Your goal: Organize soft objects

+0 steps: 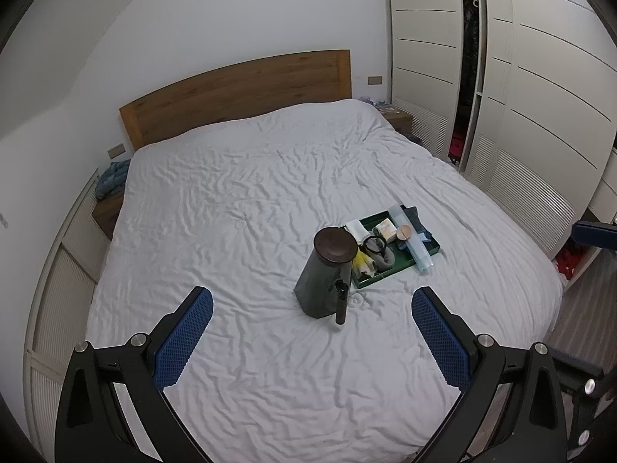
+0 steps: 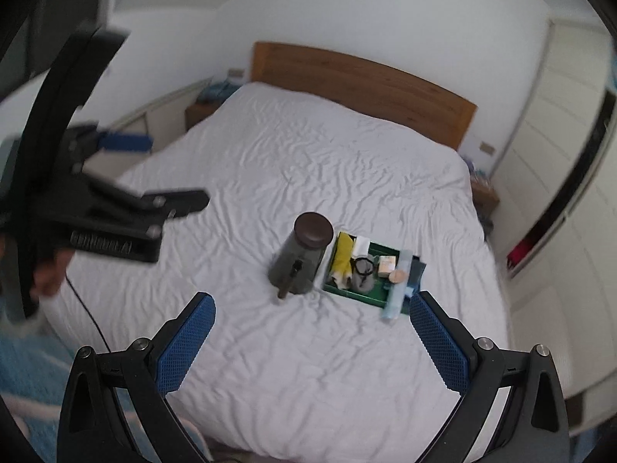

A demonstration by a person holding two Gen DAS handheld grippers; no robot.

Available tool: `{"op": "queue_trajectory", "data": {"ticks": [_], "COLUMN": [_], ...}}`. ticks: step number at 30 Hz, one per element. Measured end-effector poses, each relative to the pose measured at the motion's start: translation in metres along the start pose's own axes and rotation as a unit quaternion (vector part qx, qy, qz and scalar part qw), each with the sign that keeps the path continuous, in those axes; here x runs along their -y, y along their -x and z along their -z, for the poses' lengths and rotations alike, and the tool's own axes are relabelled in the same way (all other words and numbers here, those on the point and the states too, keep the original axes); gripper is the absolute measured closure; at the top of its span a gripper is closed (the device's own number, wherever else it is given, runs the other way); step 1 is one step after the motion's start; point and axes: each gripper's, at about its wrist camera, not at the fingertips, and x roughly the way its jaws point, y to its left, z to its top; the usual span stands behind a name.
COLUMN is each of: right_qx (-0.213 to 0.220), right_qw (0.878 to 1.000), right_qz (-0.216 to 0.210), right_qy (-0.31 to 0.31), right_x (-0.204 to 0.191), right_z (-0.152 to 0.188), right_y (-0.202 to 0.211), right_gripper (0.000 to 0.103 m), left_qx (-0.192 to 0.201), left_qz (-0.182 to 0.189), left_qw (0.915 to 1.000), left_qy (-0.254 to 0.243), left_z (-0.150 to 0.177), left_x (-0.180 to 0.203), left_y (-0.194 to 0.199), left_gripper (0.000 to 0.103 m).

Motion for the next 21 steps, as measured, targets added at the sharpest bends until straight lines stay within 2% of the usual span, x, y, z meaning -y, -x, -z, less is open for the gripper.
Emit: {"op": "queue_trajectory", "data": {"ticks": [3, 10, 18, 21], "right_qx": [0.003, 0.028, 0.024, 0.03], "right_qw": [1.0, 0.999, 0.999, 0.999], "right_qz": [-0.007, -0.032, -0.021, -0.021], "right_qy": [0.012, -0.012, 0.016, 0.002], "right_x": [-0.005, -0.004, -0.006, -0.003], "right_z": [-0.008, -0.008, 0.001, -0.003], "right_y": [0.003, 0.014, 0.023, 0.024], "right_gripper": [0.0, 0.0, 0.0, 0.0], "left_qx": [0.001, 0.002, 0.002, 0.0], "left_qz": [-0.002, -0.002, -0.002, -0.001], "left_qw": [1.0, 1.0, 1.0, 1.0], "left_qy": [0.004, 0.004, 0.005, 0.007], "left_z": [-0.001, -0.002, -0.002, -0.002], "left_x": [-0.002, -0.002, -0.002, -0.003], "left_y": [0.001, 0.001, 0.001, 0.001], "left_gripper": [0.002, 0.002, 0.002, 0.002]}}
